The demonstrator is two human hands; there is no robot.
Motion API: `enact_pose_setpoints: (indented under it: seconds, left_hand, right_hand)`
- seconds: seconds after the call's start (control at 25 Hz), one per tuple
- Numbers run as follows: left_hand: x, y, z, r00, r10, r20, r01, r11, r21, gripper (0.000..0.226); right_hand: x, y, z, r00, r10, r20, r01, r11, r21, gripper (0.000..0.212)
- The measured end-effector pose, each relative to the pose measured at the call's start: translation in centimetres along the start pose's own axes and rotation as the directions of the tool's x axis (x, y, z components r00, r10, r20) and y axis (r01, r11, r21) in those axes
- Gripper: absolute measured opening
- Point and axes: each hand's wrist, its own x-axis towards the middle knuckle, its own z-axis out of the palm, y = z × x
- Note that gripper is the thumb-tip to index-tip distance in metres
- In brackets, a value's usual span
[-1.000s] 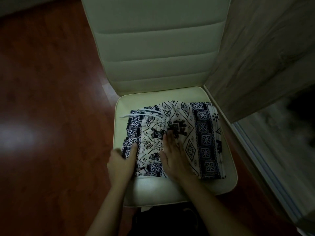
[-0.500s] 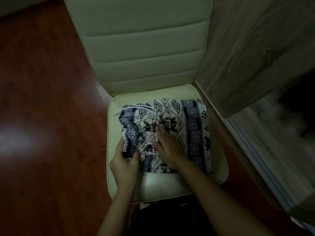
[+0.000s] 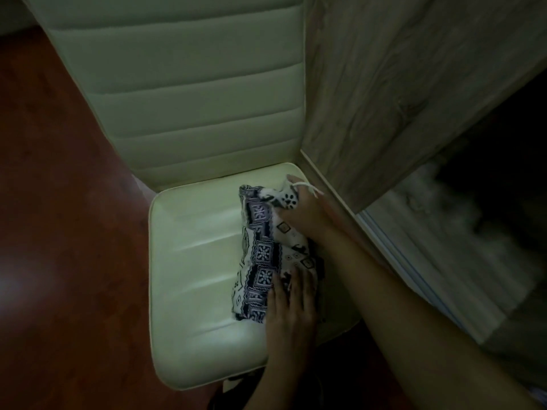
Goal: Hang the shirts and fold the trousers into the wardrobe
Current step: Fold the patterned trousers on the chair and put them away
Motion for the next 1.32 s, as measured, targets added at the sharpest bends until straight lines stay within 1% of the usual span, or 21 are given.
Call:
enact_pose_setpoints:
  seconds: [0.08, 0.16, 0.24, 0.28, 0.36, 0.4, 0.44, 0.52, 0.6, 0.72, 0.8, 0.84, 0.92, 0.96, 1.0, 1.04, 1.08, 1.12, 1.2, 1.24, 1.32]
  left_hand:
    - [-0.1, 0.9, 0.9, 0.989, -0.026, 0.145, 0.027, 1.0, -0.005, 0.055]
    - [0.0, 1.7, 2.6, 0.983, -0.057, 0.177, 0.055, 0.998, 0.014, 0.053]
    - [-0.3, 1.7, 4.2, 0.991, -0.052, 0.126, 0.048, 0.998, 0.038, 0.043]
    - [0.0, 1.4, 4.3, 0.997, -0.034, 0.075, 0.034, 0.999, -0.002, 0.042]
    - [-0.1, -0.5, 4.8, 0.999, 0.038, -0.027, -0.039, 0.999, -0.034, 0.052]
    - [-0.3, -2.0, 4.6, 0.994, 0.089, -0.056, -0.09, 0.996, -0.014, 0.055]
    - [-0.5, -4.0, 4.4, 0.987, 0.137, -0.08, -0.137, 0.991, 0.011, 0.056]
    - [-0.8, -9.0, 4.0, 0.961, 0.246, -0.123, -0.243, 0.969, 0.045, 0.058]
    - [-1.0, -14.3, 3.3, 0.922, 0.355, -0.156, -0.35, 0.935, 0.062, 0.055]
    - [-0.8, -20.7, 1.0, 0.932, 0.355, -0.081, -0.355, 0.935, 0.013, 0.049]
    - [-0.7, -22.1, -0.5, 0.942, 0.332, -0.049, -0.334, 0.94, -0.064, 0.053]
    - [-0.8, -22.1, -1.1, 0.943, 0.324, -0.076, -0.331, 0.937, -0.108, 0.056]
    - [-0.3, -20.6, -2.5, 0.949, 0.212, -0.232, -0.259, 0.946, -0.196, 0.052]
    - [0.3, -19.6, -3.0, 0.938, 0.059, -0.341, -0.153, 0.955, -0.256, 0.044]
    - [1.1, -18.8, -3.3, 0.895, -0.15, -0.42, -0.003, 0.94, -0.341, 0.038]
    - [2.3, -18.1, -3.7, 0.827, -0.36, -0.432, 0.156, 0.885, -0.44, 0.037]
    - [3.7, -17.7, -4.0, 0.763, -0.522, -0.381, 0.295, 0.806, -0.513, 0.039]
    - [5.0, -17.7, -4.2, 0.719, -0.627, -0.299, 0.421, 0.736, -0.531, 0.043]
    - [7.2, -17.7, -4.2, 0.681, -0.71, -0.181, 0.6, 0.682, -0.418, 0.05]
    - [8.0, -17.6, -4.1, 0.685, -0.706, -0.18, 0.623, 0.696, -0.357, 0.049]
    - [9.0, -17.3, -4.0, 0.733, -0.64, -0.229, 0.58, 0.765, -0.281, 0.039]
  right_hand:
    - [1.5, 2.5, -1.0, 0.986, -0.086, -0.141, 0.066, 0.988, -0.142, 0.046]
    - [2.5, 5.3, -1.6, 0.983, -0.1, -0.157, 0.07, 0.979, -0.189, 0.044]
    - [2.5, 7.3, -1.3, 0.982, -0.093, -0.164, 0.053, 0.97, -0.236, 0.059]
    - [2.1, 8.2, -1.1, 0.976, -0.13, -0.177, 0.074, 0.954, -0.291, 0.061]
    - [1.1, 9.4, -1.0, 0.958, -0.19, -0.213, 0.092, 0.911, -0.402, 0.049]
    - [0.7, 9.8, -0.9, 0.953, -0.175, -0.248, 0.054, 0.902, -0.428, 0.042]
    - [-0.1, 9.8, -0.9, 0.944, -0.141, -0.299, 0.005, 0.91, -0.414, 0.04]
    - [-1.9, 9.7, 0.2, 0.928, -0.055, -0.368, -0.046, 0.965, -0.26, 0.036]
    - [-4.1, 9.2, 1.8, 0.939, 0.003, -0.344, -0.043, 0.993, -0.108, 0.027]
    - [-7.0, 9.3, 4.7, 0.951, 0.106, -0.292, -0.108, 0.994, 0.009, 0.034]
    - [-8.1, 9.5, 6.0, 0.943, 0.096, -0.319, -0.103, 0.995, -0.005, 0.04]
    - [-8.3, 9.4, 6.6, 0.931, 0.091, -0.354, -0.109, 0.993, -0.033, 0.042]
    - [-8.6, 8.6, 6.7, 0.883, 0.06, -0.466, -0.119, 0.988, -0.099, 0.05]
    - [-8.5, 8.1, 6.5, 0.852, 0.036, -0.523, -0.122, 0.984, -0.132, 0.054]
    - [-8.0, 7.5, 6.2, 0.83, 0.005, -0.557, -0.114, 0.98, -0.161, 0.056]
    - [-7.3, 7.0, 5.8, 0.825, -0.016, -0.565, -0.107, 0.977, -0.183, 0.057]
    - [-6.3, 6.6, 5.4, 0.832, -0.026, -0.554, -0.104, 0.974, -0.201, 0.058]
    - [-5.3, 6.3, 5.0, 0.847, -0.026, -0.531, -0.103, 0.972, -0.213, 0.059]
    - [-3.6, 5.8, 4.9, 0.883, -0.036, -0.469, -0.118, 0.948, -0.297, 0.054]
    - [-3.1, 5.9, 5.0, 0.894, -0.079, -0.441, -0.1, 0.924, -0.368, 0.049]
    - [-2.8, 5.7, 5.1, 0.903, -0.181, -0.39, -0.029, 0.879, -0.475, 0.043]
